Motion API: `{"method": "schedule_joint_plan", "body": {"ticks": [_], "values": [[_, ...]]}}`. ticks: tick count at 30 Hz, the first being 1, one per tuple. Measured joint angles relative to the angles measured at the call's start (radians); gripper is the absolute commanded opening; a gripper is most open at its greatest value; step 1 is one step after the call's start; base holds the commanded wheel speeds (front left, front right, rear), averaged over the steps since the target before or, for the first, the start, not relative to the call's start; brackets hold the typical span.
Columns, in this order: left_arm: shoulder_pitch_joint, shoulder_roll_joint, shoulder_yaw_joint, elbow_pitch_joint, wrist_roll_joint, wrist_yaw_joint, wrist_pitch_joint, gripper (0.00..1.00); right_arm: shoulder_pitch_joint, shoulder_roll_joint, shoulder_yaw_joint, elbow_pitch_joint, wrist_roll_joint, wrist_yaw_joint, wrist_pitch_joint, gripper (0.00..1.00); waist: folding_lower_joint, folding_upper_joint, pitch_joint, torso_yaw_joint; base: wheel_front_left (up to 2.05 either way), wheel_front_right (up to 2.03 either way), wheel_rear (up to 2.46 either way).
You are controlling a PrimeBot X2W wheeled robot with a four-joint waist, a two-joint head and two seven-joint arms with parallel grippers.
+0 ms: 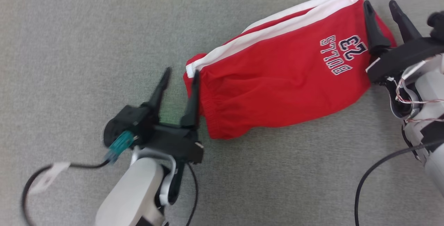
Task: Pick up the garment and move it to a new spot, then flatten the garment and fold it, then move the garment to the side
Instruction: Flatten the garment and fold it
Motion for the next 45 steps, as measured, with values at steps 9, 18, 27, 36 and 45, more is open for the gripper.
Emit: {"method": "schedule_joint_plan", "body": {"ticks": [9,18,27,36,45], "values": [[0.138,0.057,0.117,-0.173,0.087,0.040,-0.003,1.00,0.246,0.030,-0.244,-0.263,-0.197,0.000,-0.003,1.00,-0.0001,-0.0002,-0.058,-0.058,0.00,0.00,0.00],[0.221,0.090,0.175,-0.173,0.128,0.029,-0.003,1.00,0.509,0.108,-0.349,-0.446,-0.366,0.000,-0.003,1.00,-0.0002,-0.0001,-0.134,-0.105,0.00,0.00,0.00],[0.297,0.126,0.172,-0.162,0.155,0.042,-0.003,1.00,0.666,0.112,-0.357,-0.531,-0.454,0.000,0.009,1.00,-0.0002,-0.0001,-0.197,-0.140,0.00,0.00,0.00],[0.353,0.140,0.175,-0.166,0.146,0.055,0.006,1.00,0.747,0.133,-0.396,-0.592,-0.473,0.000,0.056,1.00,-0.0002,-0.0002,-0.247,-0.155,0.00,0.00,0.00],[0.353,0.138,0.166,-0.171,0.144,0.058,0.011,1.00,0.759,0.132,-0.427,-0.616,-0.473,0.000,0.079,1.00,0.0000,-0.0002,-0.245,-0.139,0.00,0.00,0.00]]}}
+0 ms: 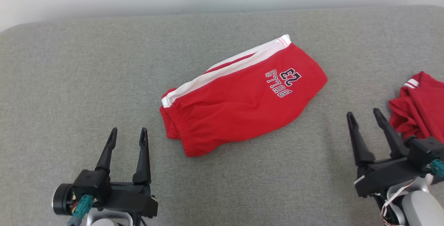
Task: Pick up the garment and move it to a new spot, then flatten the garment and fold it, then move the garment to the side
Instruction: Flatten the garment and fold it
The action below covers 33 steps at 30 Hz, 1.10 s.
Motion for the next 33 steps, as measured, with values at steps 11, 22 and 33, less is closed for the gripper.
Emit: {"method": "schedule_joint_plan", "body": {"ticks": [11,22,33], "values": [[-0.046,-0.034,-0.045,-0.014,0.011,-0.002,0.000,1.00,-0.160,-0.024,0.000,0.164,0.056,0.000,0.024,1.00,0.0001,0.0001,0.056,0.054,0.00,0.00,0.00],[-0.110,-0.091,-0.075,0.003,0.020,-0.025,-0.009,1.00,-0.418,-0.066,0.137,0.471,0.167,0.000,0.011,1.00,0.0003,0.0002,0.158,0.143,0.00,0.00,0.00],[-0.119,-0.093,-0.060,0.016,0.030,-0.028,-0.010,1.00,-0.483,-0.058,0.235,0.542,0.280,0.000,-0.058,0.00,0.0002,0.0002,0.174,0.139,0.00,0.00,0.00]]}}
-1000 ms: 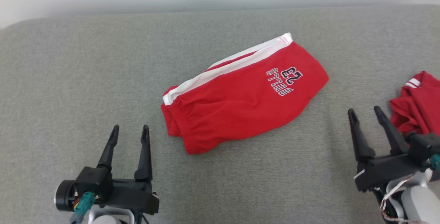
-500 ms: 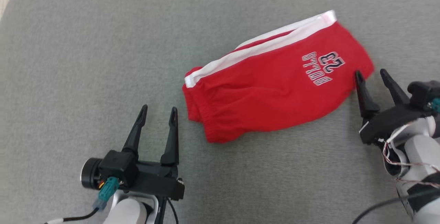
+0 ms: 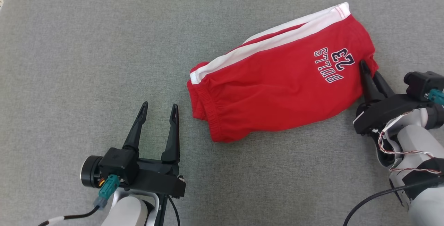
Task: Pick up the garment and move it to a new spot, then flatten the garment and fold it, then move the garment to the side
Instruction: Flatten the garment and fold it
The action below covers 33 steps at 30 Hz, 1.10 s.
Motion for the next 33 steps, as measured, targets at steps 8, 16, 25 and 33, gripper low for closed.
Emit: {"method": "schedule_joint_plan", "body": {"ticks": [8,16,25,33], "values": [[0.011,0.006,0.011,0.005,0.002,-0.001,0.000,1.00,0.117,0.009,-0.015,-0.117,0.029,0.000,-0.022,0.00,0.0000,0.0000,-0.030,-0.029,0.00,0.00,0.00],[0.038,0.026,0.024,0.012,-0.003,-0.001,0.000,1.00,0.390,0.072,-0.189,-0.302,-0.038,0.000,-0.024,0.00,-0.0002,0.0000,-0.077,-0.066,0.00,0.00,0.00],[0.098,0.063,0.038,-0.010,-0.018,0.009,0.026,1.00,0.600,0.169,-0.347,-0.392,-0.102,0.000,-0.024,0.00,-0.0003,-0.0001,-0.149,-0.106,0.00,0.00,0.00],[0.110,0.070,0.029,-0.037,-0.023,0.009,0.045,1.00,0.610,0.177,-0.376,-0.388,-0.144,0.000,-0.024,0.00,-0.0003,-0.0001,-0.181,-0.123,0.00,0.00,0.00]]}}
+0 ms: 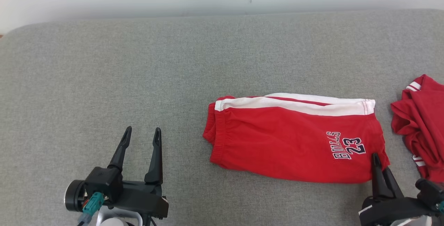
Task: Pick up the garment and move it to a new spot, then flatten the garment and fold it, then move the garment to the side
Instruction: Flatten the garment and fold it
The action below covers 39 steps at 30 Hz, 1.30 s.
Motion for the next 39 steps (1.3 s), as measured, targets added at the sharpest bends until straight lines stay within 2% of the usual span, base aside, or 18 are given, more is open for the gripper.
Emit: {"method": "schedule_joint_plan", "body": {"ticks": [6,11,18,29,39], "values": [[0.000,-0.001,-0.007,-0.004,-0.002,0.000,0.004,1.00,-0.053,-0.011,0.042,-0.056,-0.067,0.000,0.000,0.00,0.0000,0.0000,-0.010,0.008,0.00,0.00,0.00],[-0.001,-0.003,-0.016,-0.005,-0.005,-0.001,0.004,1.00,-0.117,-0.021,0.153,-0.103,-0.124,0.000,0.009,0.00,0.0001,0.0000,-0.012,0.018,0.00,0.00,0.00],[-0.005,-0.010,-0.029,-0.001,-0.008,-0.007,0.004,1.00,-0.214,-0.013,0.324,-0.127,-0.118,0.000,0.036,0.00,0.0002,0.0000,-0.007,0.041,0.00,0.00,0.00],[-0.026,-0.038,-0.052,0.019,-0.011,-0.015,-0.011,1.00,-0.374,-0.002,0.617,0.038,-0.024,0.000,0.046,0.00,0.0002,0.0000,0.016,0.108,0.00,0.00,0.00],[-0.030,-0.047,-0.050,0.035,-0.012,-0.011,-0.028,1.00,-0.435,-0.009,0.803,0.155,0.068,0.000,0.055,0.00,0.0002,0.0000,0.040,0.130,0.00,0.00,0.00]]}}
